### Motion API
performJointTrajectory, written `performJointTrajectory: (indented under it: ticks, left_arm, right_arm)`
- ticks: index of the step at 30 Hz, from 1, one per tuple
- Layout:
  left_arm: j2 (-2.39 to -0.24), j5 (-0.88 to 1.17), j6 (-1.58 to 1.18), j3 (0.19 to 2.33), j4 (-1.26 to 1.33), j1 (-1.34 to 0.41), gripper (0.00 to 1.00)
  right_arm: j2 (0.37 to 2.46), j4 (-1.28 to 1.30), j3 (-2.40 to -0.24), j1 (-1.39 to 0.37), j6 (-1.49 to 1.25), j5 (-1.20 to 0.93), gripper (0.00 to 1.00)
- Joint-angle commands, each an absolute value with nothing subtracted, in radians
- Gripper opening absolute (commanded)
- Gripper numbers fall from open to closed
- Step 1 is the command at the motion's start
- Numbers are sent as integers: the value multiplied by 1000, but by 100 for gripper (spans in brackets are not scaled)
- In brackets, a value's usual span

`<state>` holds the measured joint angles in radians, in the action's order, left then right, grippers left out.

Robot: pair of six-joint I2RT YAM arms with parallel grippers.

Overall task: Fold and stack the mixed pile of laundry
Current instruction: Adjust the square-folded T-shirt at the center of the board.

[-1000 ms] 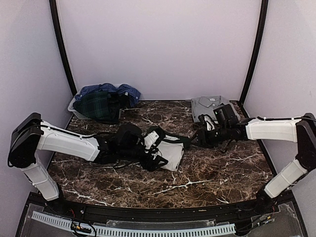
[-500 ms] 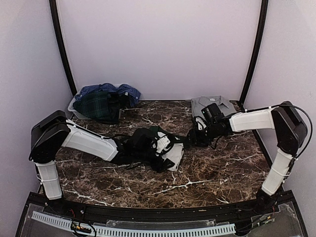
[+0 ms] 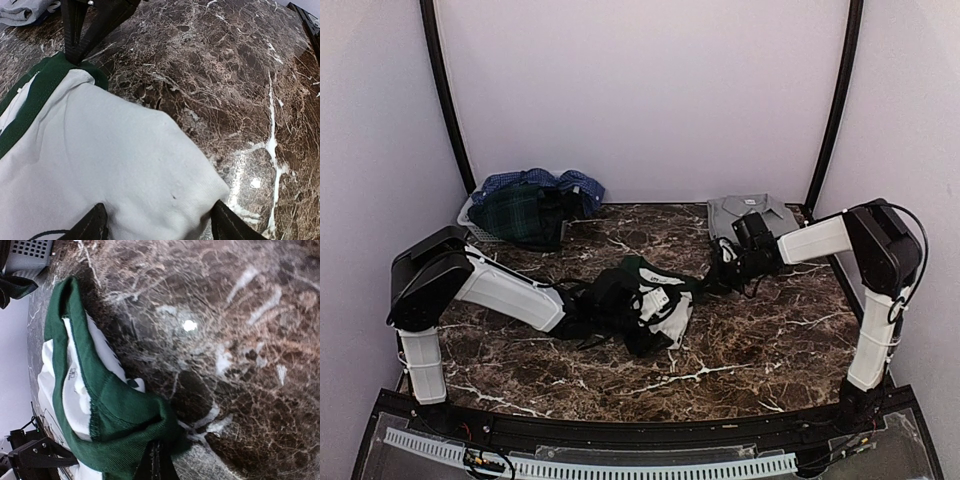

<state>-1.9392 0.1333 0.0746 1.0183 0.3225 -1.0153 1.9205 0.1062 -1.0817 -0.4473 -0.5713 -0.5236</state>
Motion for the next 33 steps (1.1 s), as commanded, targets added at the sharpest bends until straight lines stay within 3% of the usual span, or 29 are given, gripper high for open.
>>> performJointTrajectory:
  ticks: [1,9,11,13,22,26,33]
  left_arm:
    - [-1963,188,84,995,274,-1026,67]
    - [-1960,204,95,976,247,-1026,64]
    - [-1956,202,95,979,242,-1026,65]
    - [-1955,206,93,983,245,-1026,65]
    - [-1963,217,84,989,266,-1026,66]
    - [-1963,217,81,983,268,-1026,66]
    - [-1964,218,85,980,277,-1027,66]
  right_arm:
    - [1909,110,-1177,-423,-530,-537,0]
    - [1937,194,-1263,-390,-494,-539,0]
    - [1911,204,-1218,-389,-514,-555,29]
    - [1860,172,-1129,-392,-552,-556,43]
    - [1846,69,-983,-394,-628,-594,48]
    - [1907,-39,-982,-394,-680,-675,59]
    - [1992,-138,-1000,-396,-747,-739,55]
